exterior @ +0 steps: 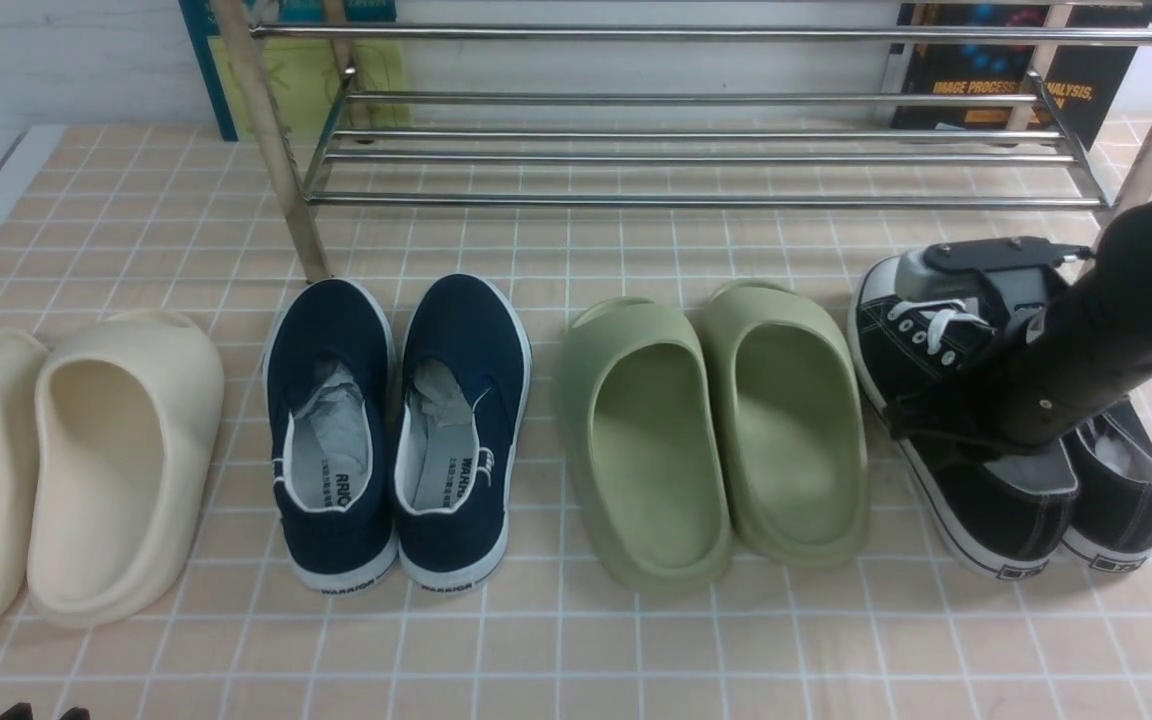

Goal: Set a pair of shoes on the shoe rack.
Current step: Use the right arm to grab the shoe closest to it, then use the right arm to put a shoe into the shoe rack

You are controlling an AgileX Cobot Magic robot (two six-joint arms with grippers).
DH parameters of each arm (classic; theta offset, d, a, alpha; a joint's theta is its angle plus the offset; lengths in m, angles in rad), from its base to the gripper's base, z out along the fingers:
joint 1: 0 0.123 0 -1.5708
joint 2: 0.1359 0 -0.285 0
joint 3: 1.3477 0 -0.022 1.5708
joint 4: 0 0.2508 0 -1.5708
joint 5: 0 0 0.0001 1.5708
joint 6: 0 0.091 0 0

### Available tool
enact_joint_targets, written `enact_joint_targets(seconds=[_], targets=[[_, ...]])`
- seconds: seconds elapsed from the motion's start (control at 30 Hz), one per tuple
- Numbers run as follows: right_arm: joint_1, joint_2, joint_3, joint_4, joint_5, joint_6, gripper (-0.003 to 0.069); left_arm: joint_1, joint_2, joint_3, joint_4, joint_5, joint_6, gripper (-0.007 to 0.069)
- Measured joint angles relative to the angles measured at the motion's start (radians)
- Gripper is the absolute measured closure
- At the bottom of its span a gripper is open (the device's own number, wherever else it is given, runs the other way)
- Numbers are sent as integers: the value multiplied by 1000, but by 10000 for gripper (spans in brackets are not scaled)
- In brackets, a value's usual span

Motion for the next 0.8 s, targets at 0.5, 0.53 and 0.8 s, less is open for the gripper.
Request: enact_joint_targets(seconds=[0.5,0.53,0.8], targets=[[0,-202,-115,30,194,-77,664,0,0,0,0,0,0,384],[0,-209,-131,30,193,-103,664,0,0,0,0,0,0,384],[0,-101,-277,22,107,-165,662,0,0,0,0,0,0,384]])
